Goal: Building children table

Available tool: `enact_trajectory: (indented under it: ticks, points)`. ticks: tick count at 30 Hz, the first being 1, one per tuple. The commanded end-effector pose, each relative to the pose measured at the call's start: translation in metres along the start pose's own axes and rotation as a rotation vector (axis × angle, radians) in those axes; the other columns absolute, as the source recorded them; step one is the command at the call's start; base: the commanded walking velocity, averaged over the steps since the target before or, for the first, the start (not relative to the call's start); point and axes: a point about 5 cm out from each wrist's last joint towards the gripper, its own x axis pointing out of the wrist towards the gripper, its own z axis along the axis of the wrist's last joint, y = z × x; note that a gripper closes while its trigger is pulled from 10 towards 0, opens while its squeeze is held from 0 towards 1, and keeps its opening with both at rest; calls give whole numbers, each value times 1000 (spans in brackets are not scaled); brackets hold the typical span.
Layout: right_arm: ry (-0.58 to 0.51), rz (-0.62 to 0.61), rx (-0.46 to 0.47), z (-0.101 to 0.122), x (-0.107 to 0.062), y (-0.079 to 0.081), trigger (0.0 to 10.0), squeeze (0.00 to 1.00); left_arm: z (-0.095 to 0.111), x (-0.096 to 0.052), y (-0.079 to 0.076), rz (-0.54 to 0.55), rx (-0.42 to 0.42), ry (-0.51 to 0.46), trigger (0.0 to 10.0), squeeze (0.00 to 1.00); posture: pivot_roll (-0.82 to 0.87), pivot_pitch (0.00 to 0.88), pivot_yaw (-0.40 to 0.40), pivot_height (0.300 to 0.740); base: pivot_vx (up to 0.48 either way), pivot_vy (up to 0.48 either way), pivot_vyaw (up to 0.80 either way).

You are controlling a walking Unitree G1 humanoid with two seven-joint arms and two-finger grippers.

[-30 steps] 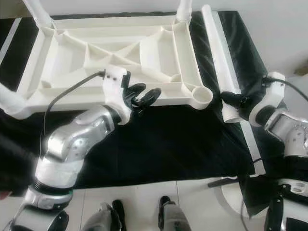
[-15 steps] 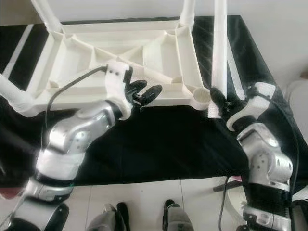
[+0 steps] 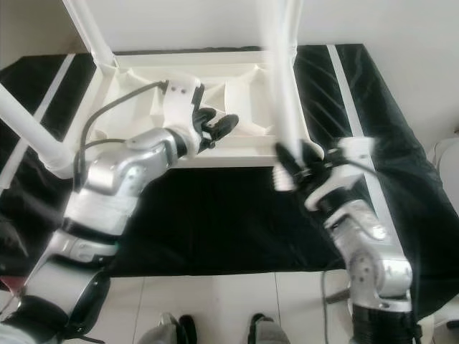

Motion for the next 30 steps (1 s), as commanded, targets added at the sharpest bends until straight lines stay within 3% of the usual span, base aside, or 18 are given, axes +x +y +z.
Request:
enact_trajectory:
  ticks: [1, 7, 13, 17, 21, 27, 30]
  points:
    - [-25, 89, 7, 3, -1, 13, 10000, 0, -1, 6, 2, -8, 26, 20, 10000, 0, -156, 111, 44, 740, 0, 0, 0]
    - [2, 145, 22, -3, 2, 23, 10000, 0, 10, 13, 4, 14, 35, 7, 10000, 0, -155, 106, 43, 740, 0, 0, 0]
    - [46, 161, 41, -15, 1, 26, 10000, 0, 33, 16, 1, -11, 13, -54, 10000, 0, -152, 102, 41, 740, 0, 0, 0]
    - [78, 156, 58, -24, 4, 27, 10000, 0, 49, 16, -8, -50, 19, -96, 10000, 0, -152, 102, 43, 740, 0, 0, 0]
    - [88, 158, 59, -27, 7, 29, 10000, 0, 52, 17, -13, -64, 24, -101, 10000, 0, -153, 102, 44, 740, 0, 0, 0]
    - [87, 176, 64, -31, 23, 34, 10000, 0, 57, 20, -35, -128, 10, -116, 10000, 0, -144, 109, 38, 740, 0, 0, 0]
    - [72, 176, 66, -28, 24, 35, 10000, 0, 57, 21, -36, -129, 17, -120, 10000, 0, -142, 111, 38, 740, 0, 0, 0]
